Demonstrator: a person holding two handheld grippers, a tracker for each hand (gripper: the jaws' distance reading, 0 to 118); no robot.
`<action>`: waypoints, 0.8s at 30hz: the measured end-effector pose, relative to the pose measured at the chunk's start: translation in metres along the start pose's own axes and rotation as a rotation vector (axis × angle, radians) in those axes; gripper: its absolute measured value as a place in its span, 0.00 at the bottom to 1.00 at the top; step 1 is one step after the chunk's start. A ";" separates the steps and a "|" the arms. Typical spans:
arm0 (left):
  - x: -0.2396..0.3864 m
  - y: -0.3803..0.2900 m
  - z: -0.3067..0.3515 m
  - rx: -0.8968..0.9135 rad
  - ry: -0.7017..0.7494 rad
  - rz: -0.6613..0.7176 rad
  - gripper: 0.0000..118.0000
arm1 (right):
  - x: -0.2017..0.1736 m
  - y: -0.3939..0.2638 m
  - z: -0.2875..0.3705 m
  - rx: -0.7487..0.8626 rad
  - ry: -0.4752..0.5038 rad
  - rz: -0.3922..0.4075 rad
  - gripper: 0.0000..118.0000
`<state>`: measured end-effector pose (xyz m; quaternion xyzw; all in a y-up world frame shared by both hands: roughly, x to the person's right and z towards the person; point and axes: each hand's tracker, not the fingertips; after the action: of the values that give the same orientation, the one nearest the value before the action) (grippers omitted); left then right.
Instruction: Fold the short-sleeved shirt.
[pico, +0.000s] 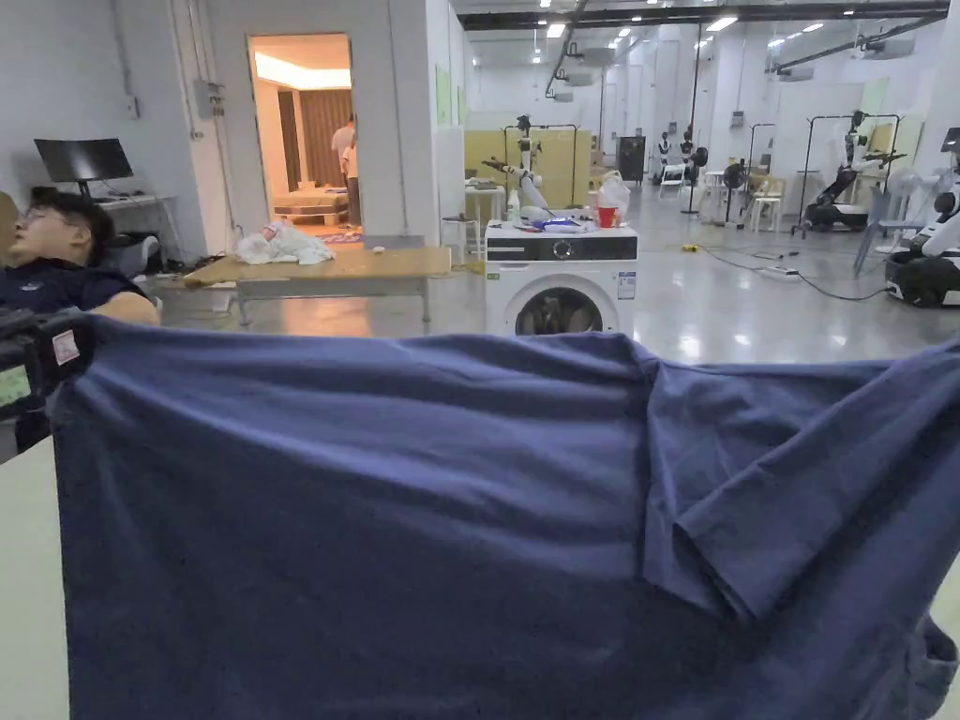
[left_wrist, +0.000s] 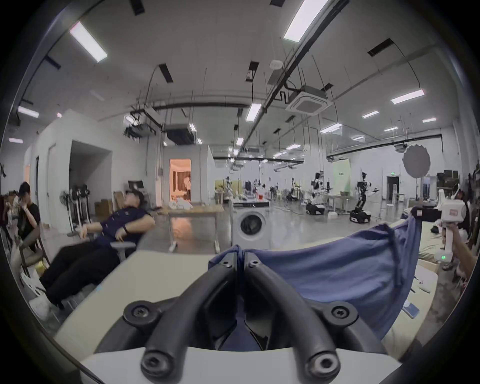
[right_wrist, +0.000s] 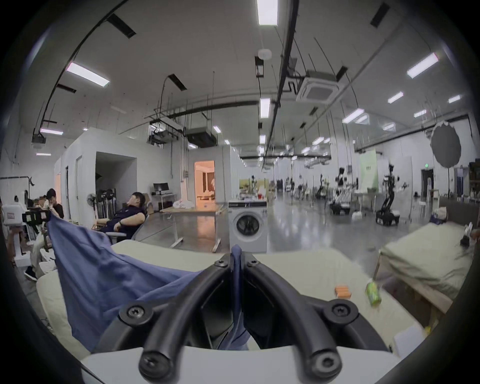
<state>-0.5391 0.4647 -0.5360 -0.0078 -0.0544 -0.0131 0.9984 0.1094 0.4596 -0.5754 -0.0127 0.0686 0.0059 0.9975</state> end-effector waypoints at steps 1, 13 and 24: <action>-0.002 0.011 -0.006 0.022 0.030 -0.028 0.00 | -0.002 0.015 -0.010 0.001 -0.007 0.010 0.01; -0.013 0.069 -0.124 0.023 0.154 -0.017 0.00 | -0.014 0.108 -0.141 0.047 -0.104 -0.012 0.01; -0.025 0.062 -0.211 -0.013 0.211 0.009 0.00 | -0.012 0.116 -0.223 0.040 -0.192 -0.100 0.01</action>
<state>-0.5395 0.5237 -0.7498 -0.0129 0.0510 -0.0096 0.9986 0.0650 0.5695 -0.7972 0.0046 -0.0277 -0.0439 0.9986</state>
